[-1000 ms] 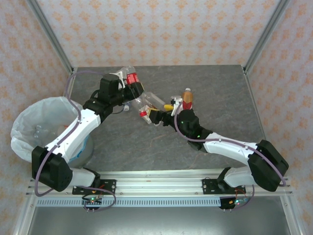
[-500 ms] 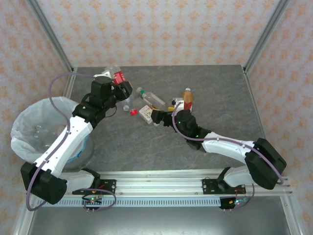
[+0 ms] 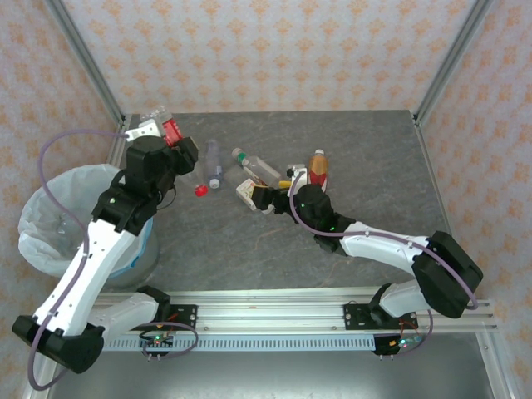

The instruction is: Put the plastic bottles in the bin

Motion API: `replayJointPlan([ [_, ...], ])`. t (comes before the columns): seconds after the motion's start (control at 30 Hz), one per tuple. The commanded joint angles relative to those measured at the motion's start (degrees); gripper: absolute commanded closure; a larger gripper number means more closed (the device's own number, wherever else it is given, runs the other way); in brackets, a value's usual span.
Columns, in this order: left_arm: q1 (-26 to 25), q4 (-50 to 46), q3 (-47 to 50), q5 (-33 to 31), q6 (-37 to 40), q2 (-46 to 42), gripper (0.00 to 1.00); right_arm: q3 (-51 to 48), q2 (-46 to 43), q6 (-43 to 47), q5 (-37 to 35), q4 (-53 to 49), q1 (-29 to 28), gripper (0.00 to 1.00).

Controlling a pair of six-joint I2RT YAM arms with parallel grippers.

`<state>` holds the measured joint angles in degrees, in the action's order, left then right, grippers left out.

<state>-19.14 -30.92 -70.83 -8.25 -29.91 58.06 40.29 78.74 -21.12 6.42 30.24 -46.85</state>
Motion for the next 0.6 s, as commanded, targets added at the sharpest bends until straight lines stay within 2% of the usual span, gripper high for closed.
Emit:
replayJointPlan([
  [0.0,-0.38,-1.89,-2.25,-5.61,3.46,-3.42,0.45,1.72,0.52,0.24,1.34,3.43,-0.12,0.01],
  [0.07,-0.38,-2.22,-2.6,-8.77,4.42,-5.22,0.45,1.59,0.47,0.26,2.08,4.16,-0.08,0.01],
  [0.37,-0.35,-2.36,-2.22,-30.44,9.4,-12.71,0.45,2.05,1.15,0.47,3.27,5.27,-0.08,0.01],
  [0.57,-0.29,-4.7,-3.05,-42.16,12.91,-13.05,0.45,2.38,1.49,0.5,3.84,5.71,-0.08,0.01],
])
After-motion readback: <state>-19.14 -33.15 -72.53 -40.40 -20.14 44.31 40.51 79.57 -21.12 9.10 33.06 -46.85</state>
